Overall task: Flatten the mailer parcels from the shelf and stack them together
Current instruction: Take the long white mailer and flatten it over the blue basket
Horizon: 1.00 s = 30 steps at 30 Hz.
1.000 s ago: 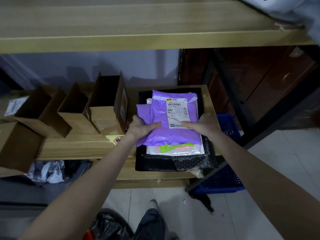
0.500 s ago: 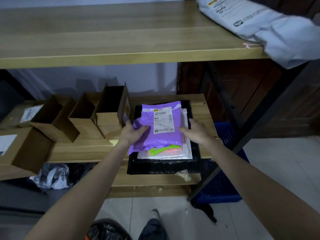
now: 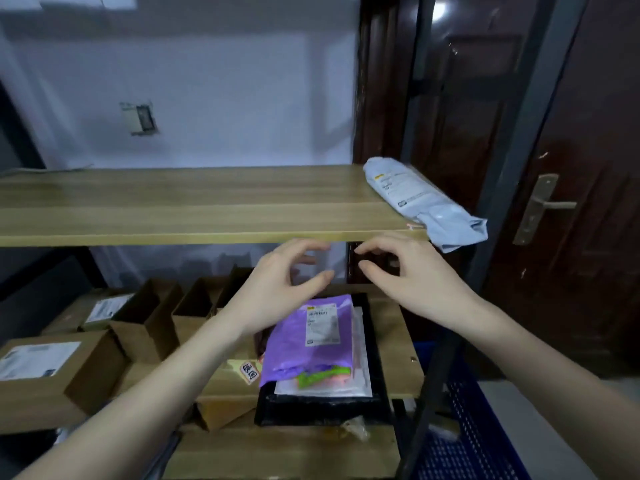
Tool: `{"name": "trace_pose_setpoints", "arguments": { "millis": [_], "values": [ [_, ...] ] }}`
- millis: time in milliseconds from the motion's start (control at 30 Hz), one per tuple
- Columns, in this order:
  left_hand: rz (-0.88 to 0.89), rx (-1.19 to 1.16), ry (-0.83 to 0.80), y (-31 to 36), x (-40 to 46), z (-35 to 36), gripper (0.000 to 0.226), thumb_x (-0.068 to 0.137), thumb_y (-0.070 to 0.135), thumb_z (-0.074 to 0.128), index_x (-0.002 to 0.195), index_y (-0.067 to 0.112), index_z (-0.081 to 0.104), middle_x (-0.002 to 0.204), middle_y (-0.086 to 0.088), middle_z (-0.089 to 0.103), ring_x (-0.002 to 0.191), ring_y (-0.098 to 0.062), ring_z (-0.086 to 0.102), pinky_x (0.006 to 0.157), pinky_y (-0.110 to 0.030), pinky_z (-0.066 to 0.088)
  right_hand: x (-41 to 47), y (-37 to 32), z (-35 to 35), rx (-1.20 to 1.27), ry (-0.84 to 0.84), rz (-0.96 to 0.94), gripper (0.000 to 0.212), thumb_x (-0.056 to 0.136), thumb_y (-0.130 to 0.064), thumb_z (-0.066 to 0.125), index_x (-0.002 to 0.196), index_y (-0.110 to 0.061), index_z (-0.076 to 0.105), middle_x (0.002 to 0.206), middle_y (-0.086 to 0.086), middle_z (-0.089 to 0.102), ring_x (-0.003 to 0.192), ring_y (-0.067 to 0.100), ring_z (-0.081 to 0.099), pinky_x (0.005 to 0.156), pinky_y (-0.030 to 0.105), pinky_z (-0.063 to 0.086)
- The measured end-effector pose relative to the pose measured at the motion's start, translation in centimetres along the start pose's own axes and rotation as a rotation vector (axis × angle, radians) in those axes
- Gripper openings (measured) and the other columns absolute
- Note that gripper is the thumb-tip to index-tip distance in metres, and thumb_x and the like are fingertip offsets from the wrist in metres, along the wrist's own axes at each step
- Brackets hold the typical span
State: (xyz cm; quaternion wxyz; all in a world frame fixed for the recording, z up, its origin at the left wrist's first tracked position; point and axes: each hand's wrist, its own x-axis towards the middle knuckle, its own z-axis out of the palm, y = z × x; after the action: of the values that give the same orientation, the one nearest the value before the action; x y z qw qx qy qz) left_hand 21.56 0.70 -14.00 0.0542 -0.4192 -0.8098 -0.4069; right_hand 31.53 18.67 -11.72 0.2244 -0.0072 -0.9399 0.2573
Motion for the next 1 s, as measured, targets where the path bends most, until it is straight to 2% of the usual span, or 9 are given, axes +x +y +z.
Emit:
{"name": "trace_pose_setpoints", "arguments": {
  "millis": [100,233,400,567,733,833,900,933,1000],
  "values": [
    [0.149,-0.075,0.089,4.1,1.3,-1.4,0.027,0.087,0.028,0.065,0.113,0.028,0.06,0.114,0.016,0.061,0.103,0.004,0.059,0.088,-0.014,0.046,0.0,-2.4,-4.0,0.04,0.165,-0.084,0.014,0.086,-0.019,0.06,0.097,-0.019,0.069,0.093,-0.01,0.064,0.092,0.006,0.059,0.08,0.016,0.043],
    [0.252,-0.062,0.152,6.9,5.0,-1.2,0.036,0.084,0.031,0.06,0.119,0.024,0.059,0.119,0.011,0.059,0.109,0.003,0.053,0.091,-0.009,0.038,0.8,-3.1,-7.6,-0.054,0.249,-0.115,0.023,0.088,-0.017,0.055,0.108,-0.018,0.066,0.103,-0.013,0.057,0.095,0.006,0.055,0.081,0.021,0.041],
    [0.222,-0.017,0.136,8.1,8.4,1.4,0.035,0.089,0.026,0.059,0.123,0.019,0.057,0.125,0.005,0.055,0.116,-0.005,0.049,0.092,-0.016,0.034,2.1,-0.8,-8.4,-0.226,0.195,-0.008,0.039,0.089,-0.019,0.05,0.128,-0.017,0.052,0.132,0.0,0.048,0.119,0.02,0.048,0.094,0.029,0.041],
    [0.189,-0.013,0.09,8.2,8.6,2.8,0.034,0.092,0.027,0.056,0.123,0.016,0.056,0.125,0.005,0.051,0.118,-0.006,0.046,0.087,-0.001,0.026,1.6,2.2,-6.3,-0.255,-0.066,0.093,0.048,0.097,-0.029,0.04,0.142,-0.017,0.034,0.146,0.009,0.033,0.138,0.027,0.028,0.113,0.035,0.025],
    [0.058,-0.094,0.044,7.7,7.8,2.9,0.027,0.092,0.029,0.056,0.117,0.019,0.06,0.117,0.003,0.058,0.109,-0.007,0.054,0.092,-0.02,0.04,0.2,2.8,-5.0,-0.448,-0.042,-0.009,0.036,0.099,-0.03,0.035,0.13,-0.019,0.049,0.126,0.001,0.053,0.119,0.026,0.039,0.101,0.035,0.035],
    [-0.005,-0.148,0.095,7.4,6.8,2.8,0.016,0.091,0.028,0.056,0.104,0.019,0.06,0.093,0.003,0.068,0.076,-0.003,0.063,0.076,-0.02,0.047,-0.7,1.6,-5.5,-0.4,0.11,-0.063,0.023,0.095,-0.028,0.043,0.102,-0.021,0.064,0.099,-0.003,0.066,0.098,0.026,0.052,0.084,0.035,0.042],
    [-0.087,-0.218,0.088,7.0,5.9,2.8,0.017,0.09,0.031,0.056,0.102,0.019,0.054,0.079,0.0,0.071,0.06,-0.01,0.066,0.068,-0.024,0.049,-1.0,0.9,-6.1,-0.299,0.186,-0.014,0.017,0.091,-0.026,0.048,0.087,-0.021,0.064,0.075,-0.001,0.066,0.079,0.024,0.059,0.074,0.033,0.044],
    [-0.126,-0.243,0.077,6.8,5.5,2.8,0.022,0.09,0.035,0.056,0.103,0.02,0.05,0.074,0.0,0.071,0.056,-0.014,0.067,0.066,-0.028,0.051,-1.1,0.9,-6.3,-0.205,0.219,0.027,0.013,0.089,-0.025,0.051,0.086,-0.021,0.062,0.07,0.001,0.065,0.073,0.022,0.061,0.072,0.033,0.047],
    [-0.174,-0.237,0.06,6.5,5.0,3.1,0.031,0.088,0.043,0.057,0.104,0.022,0.04,0.068,0.001,0.071,0.052,-0.017,0.067,0.065,-0.034,0.053,-1.0,1.3,-6.6,-0.144,0.256,0.06,0.013,0.086,-0.028,0.058,0.098,-0.022,0.058,0.083,0.0,0.062,0.079,0.017,0.061,0.077,0.036,0.05]
  ]
}}
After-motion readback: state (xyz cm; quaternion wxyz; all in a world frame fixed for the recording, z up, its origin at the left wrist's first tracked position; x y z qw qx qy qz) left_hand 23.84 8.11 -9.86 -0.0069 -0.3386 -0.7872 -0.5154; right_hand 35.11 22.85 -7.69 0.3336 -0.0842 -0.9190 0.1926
